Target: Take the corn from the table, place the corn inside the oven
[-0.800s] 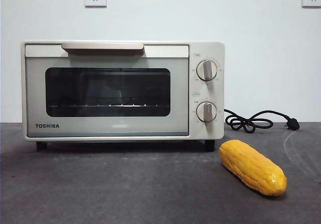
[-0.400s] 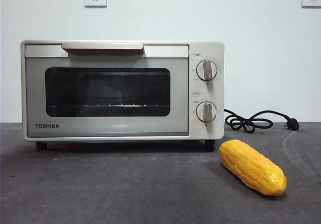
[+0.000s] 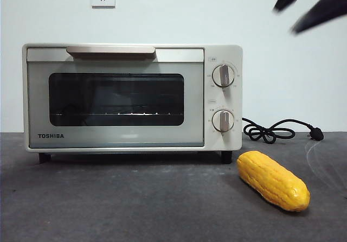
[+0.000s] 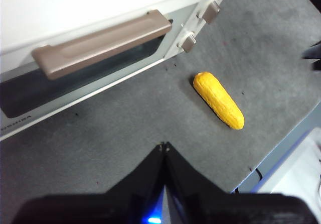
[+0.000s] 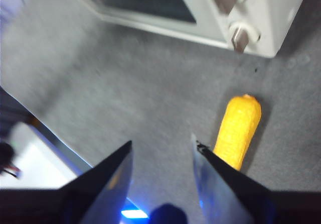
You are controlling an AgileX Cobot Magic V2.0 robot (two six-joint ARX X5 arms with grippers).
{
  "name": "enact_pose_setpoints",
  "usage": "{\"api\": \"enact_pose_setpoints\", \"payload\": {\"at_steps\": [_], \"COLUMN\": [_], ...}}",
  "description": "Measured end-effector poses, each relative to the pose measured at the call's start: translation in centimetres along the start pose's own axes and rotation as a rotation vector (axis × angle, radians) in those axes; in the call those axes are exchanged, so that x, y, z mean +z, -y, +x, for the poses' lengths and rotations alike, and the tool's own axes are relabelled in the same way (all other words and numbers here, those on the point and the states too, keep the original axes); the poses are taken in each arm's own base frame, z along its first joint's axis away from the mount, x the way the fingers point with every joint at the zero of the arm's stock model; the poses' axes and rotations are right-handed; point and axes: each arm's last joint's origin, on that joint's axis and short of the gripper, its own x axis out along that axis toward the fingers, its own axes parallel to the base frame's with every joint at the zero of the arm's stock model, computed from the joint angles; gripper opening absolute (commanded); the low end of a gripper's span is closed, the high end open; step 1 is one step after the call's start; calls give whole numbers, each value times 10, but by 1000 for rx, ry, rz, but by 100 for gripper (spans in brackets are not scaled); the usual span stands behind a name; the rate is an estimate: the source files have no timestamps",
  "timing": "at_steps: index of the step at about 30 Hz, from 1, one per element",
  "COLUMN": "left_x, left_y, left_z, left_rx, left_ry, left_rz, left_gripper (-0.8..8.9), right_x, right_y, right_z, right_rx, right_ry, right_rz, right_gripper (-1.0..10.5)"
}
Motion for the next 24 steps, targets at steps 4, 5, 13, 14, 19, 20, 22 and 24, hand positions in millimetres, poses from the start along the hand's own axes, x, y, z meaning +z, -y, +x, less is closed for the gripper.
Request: {"api": "enact_pose_setpoints", "payload": {"at_steps": [4,5,13,14,19,20,22,24], "left_x": [0,0,-3,-3,-4,-4,-4,-4], "left_y": [3,3,3,3,3,3,3,3], "left_z": [2,2,2,2,2,2,2,2], "left_rx": [-11,-13,-8,-4,3,3,3,3], "left_ry": [-8,-9,-39,-41,-51,-51,-50,-50], "left_rz": [11,12,11,13,18,21,21,21], "left_gripper": [-6,-6,-6,-6,-6,-6,-6,-6], "right_x": [1,0,-5,-6,-9,-9,-10,-11], "right_y": [-5,-5,-1,1,8,10,14,17], "right_z": [31,38,83,87,109,114,123,132], "right_rx": [-89,-114,-240,-248,-269,-271,-272,-275], "right_ry": [-104,-130,-289,-302,-367,-378,-389,-407], "right_rz": [-38,-44,-58,-57,-44,-41,-39,-34], "right_gripper": [483,501,509,509,505,505,504,504]}}
